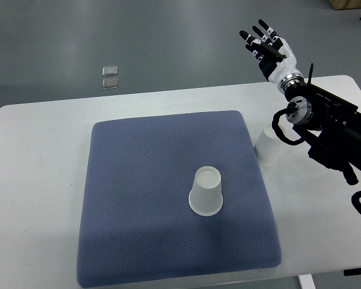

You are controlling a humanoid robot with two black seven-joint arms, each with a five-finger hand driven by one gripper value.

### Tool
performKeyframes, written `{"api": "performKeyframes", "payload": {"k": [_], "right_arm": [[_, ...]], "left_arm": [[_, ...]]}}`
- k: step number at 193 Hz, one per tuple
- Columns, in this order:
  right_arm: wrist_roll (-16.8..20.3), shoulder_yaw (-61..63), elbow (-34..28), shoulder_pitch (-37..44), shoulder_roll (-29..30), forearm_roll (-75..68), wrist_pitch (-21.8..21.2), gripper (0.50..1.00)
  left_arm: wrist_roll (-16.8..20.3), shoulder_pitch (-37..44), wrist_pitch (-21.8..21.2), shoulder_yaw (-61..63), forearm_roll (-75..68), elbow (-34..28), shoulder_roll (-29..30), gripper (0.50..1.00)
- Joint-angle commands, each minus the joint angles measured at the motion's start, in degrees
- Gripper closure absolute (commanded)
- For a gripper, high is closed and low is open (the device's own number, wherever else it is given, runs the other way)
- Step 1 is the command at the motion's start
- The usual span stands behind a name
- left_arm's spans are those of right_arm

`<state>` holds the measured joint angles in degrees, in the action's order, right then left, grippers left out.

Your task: Stack paper cups

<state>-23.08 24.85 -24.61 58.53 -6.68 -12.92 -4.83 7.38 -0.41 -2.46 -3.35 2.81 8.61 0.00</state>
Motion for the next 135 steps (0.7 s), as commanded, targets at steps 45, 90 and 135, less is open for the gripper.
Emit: {"api": "performKeyframes", "payload": {"k": [45, 90, 135], "right_arm": [[-0.12, -0.07, 0.00, 0.01, -0.09, 0.00, 0.00, 0.585], [-0.12, -0.15, 0.00, 0.10, -0.26, 0.09, 0.00, 0.585], [-0.12, -0.15, 0.00, 0.01, -0.53, 0.18, 0.00, 0.585]], "left_arm": [[0.09, -0.39, -0.18, 0.01, -0.43, -0.09, 0.00, 0.500], [0.09, -0.12, 0.00, -0.08, -0.52, 0.27, 0.00, 0.500], [0.09, -0.12, 0.00, -0.17, -0.52, 0.00, 0.00, 0.500]]}}
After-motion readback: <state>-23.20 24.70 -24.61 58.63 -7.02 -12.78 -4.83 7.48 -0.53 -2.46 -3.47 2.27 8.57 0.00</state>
